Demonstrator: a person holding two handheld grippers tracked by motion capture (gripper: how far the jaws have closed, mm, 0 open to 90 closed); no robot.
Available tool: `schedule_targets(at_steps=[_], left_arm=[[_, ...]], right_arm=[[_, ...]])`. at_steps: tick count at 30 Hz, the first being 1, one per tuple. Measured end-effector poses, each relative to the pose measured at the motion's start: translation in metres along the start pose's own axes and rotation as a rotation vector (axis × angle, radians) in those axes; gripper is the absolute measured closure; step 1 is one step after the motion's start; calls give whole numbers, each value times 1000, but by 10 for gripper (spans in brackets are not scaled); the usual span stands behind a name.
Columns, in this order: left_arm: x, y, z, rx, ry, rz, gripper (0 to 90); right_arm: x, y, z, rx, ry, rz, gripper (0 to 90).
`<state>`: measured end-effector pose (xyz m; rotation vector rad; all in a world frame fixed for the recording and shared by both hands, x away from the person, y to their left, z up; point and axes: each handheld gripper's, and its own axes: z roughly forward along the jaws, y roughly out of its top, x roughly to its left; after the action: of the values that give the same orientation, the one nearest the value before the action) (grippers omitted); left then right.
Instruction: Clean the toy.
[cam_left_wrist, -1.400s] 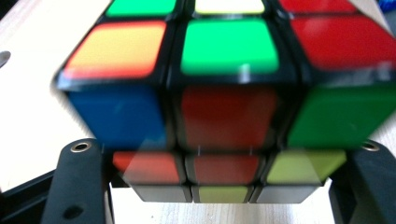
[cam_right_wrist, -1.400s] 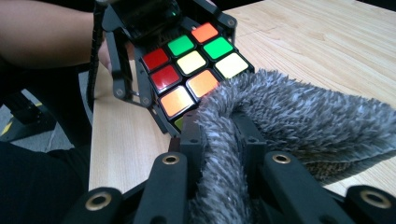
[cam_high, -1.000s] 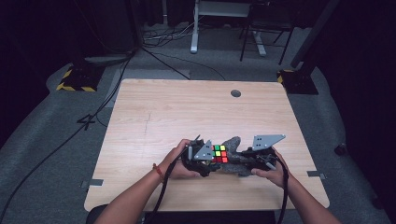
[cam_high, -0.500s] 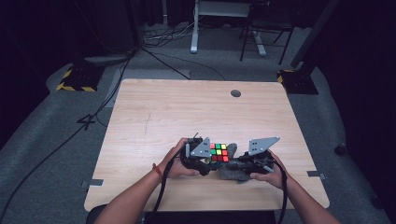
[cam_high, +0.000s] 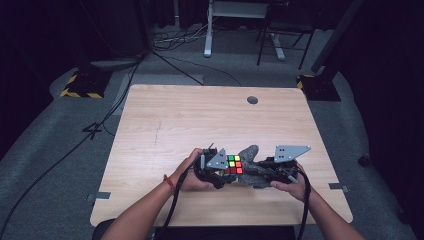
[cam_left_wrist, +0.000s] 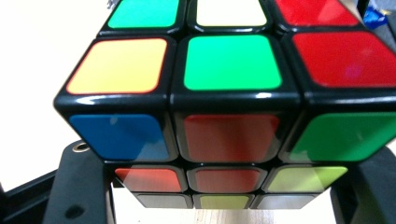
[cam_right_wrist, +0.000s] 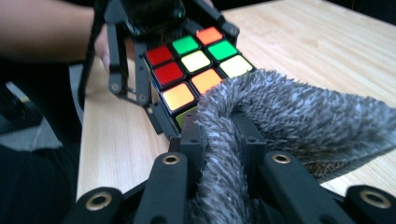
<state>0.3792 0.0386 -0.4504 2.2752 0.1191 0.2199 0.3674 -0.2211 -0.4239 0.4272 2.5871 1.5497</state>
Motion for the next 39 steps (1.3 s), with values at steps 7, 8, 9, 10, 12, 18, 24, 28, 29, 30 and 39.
schedule_targets(at_steps=[7, 8, 9, 10, 12, 18, 24, 28, 29, 30, 39], left_arm=[[-1, 3, 2, 2, -40, -12, 288], [-1, 3, 2, -2, -39, -16, 288], [0, 3, 2, 3, -42, -15, 289], [0, 3, 2, 1, -44, -17, 288], [0, 3, 3, 6, -48, -20, 286], [0, 3, 3, 4, -59, -33, 295], [0, 4, 1, -6, -52, -36, 306], [-1, 7, -6, -62, -44, -23, 315], [-1, 7, -7, -69, -42, -22, 315], [-1, 7, -6, -65, -45, -17, 315], [-2, 3, -1, -15, -40, 35, 316]], right_arm=[[1, -2, 6, 53, -15, -21, 775], [2, -2, 6, 53, -17, -23, 775], [2, -2, 6, 54, -22, -24, 775], [2, -2, 6, 59, -24, -28, 775], [3, -2, 7, 57, -27, -28, 775], [4, -3, 8, 73, -37, -37, 775], [5, -6, 13, 103, -27, -34, 775], [6, -10, 19, 126, -5, -38, 775], [6, -9, 17, 119, -2, -42, 775], [6, -9, 16, 106, 4, -38, 775], [7, -4, 1, 10, 37, -43, 775]])
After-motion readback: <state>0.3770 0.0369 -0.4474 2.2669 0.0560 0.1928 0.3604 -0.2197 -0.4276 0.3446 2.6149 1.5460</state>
